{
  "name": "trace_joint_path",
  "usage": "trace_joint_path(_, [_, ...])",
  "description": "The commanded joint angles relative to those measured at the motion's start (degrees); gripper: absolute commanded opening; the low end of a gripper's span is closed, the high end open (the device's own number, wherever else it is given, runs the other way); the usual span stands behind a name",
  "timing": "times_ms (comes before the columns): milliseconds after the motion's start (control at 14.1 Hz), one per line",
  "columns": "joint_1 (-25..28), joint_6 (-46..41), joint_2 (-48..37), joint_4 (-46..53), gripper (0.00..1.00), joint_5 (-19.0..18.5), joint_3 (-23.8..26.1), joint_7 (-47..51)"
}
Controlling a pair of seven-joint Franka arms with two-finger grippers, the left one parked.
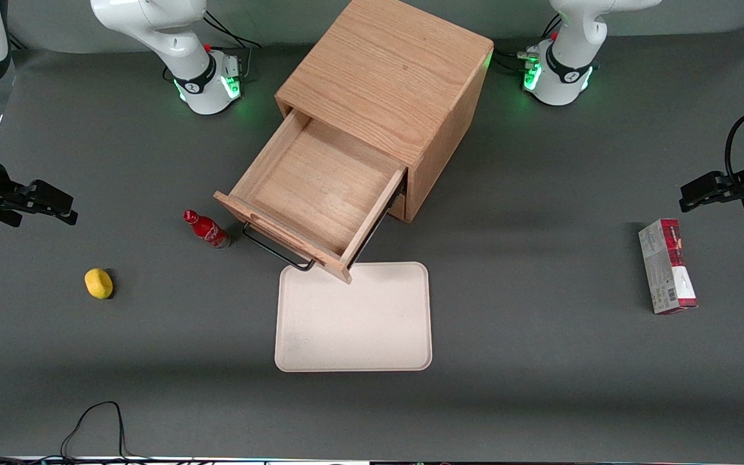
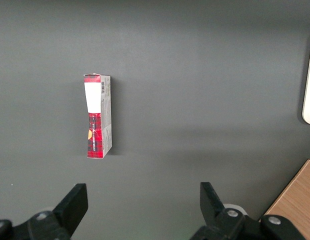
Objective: Open upper drawer
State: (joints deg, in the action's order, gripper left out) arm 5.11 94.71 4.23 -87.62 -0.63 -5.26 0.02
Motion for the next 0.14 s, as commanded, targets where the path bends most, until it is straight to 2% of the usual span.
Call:
trace_joint_path(0, [0.6,0.0,-0.5,-0.1,1.0,-0.9,-0.2,1.7])
trace_joint_path(71, [0.4,-0.1,-0.4,-0.1,1.0,-0.9,-0.2,1.8])
